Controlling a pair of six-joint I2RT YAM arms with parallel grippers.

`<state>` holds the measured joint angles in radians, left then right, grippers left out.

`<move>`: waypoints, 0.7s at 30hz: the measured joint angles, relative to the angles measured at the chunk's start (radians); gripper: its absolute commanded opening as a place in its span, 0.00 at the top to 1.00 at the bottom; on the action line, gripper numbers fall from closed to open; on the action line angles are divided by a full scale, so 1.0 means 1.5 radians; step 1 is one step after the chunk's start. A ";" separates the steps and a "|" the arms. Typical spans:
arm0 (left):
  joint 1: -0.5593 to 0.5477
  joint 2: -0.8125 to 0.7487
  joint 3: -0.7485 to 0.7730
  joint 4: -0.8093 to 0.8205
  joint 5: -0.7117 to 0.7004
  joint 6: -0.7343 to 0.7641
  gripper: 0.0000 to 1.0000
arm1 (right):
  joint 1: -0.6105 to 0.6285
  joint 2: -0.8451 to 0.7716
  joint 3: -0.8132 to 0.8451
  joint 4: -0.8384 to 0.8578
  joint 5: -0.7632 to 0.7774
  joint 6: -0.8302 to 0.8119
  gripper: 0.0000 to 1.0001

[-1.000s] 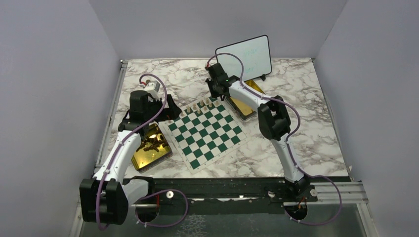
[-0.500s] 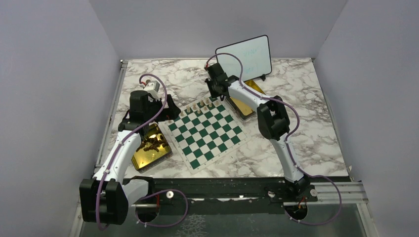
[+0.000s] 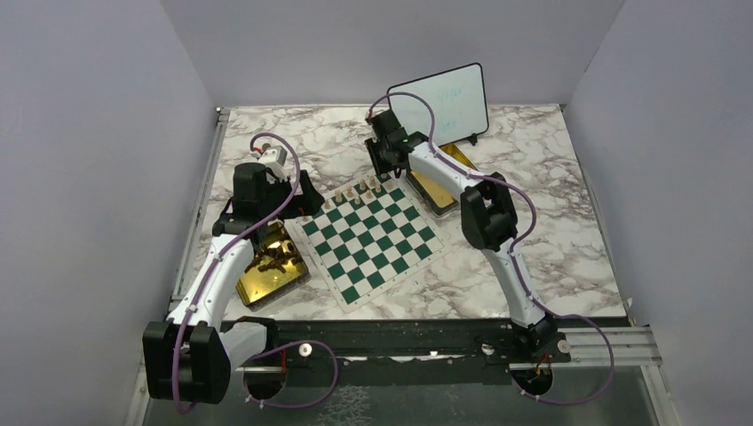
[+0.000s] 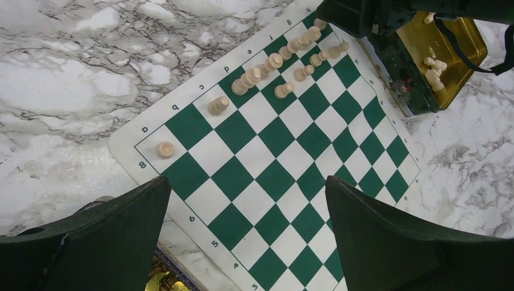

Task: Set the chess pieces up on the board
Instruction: Place the chess piece on the chessboard.

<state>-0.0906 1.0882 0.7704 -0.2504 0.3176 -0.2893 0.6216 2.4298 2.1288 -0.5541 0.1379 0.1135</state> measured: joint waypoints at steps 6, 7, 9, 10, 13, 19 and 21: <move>0.000 0.000 0.001 -0.005 -0.017 0.000 0.01 | 0.000 -0.005 0.006 -0.005 0.001 -0.002 0.52; 0.000 0.000 0.001 -0.008 -0.024 0.000 0.01 | 0.000 -0.008 0.006 -0.009 0.001 -0.002 0.52; 0.000 0.000 0.001 -0.012 -0.036 0.000 0.01 | 0.000 -0.021 0.003 -0.013 0.004 -0.002 0.53; 0.000 0.000 0.001 -0.015 -0.041 0.000 0.01 | 0.000 -0.032 -0.002 -0.011 0.006 -0.002 0.54; 0.000 0.001 0.001 -0.019 -0.045 0.001 0.01 | 0.000 -0.085 -0.042 -0.008 0.017 -0.001 0.58; 0.000 0.022 0.002 -0.022 -0.030 0.012 0.01 | 0.000 -0.190 -0.128 0.016 0.068 0.001 0.64; 0.000 0.028 0.003 -0.025 -0.030 0.014 0.01 | -0.002 -0.213 -0.152 0.025 0.091 0.001 0.67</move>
<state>-0.0906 1.1305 0.7742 -0.2878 0.2729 -0.2676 0.6189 2.1109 1.9011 -0.5167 0.2737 0.1154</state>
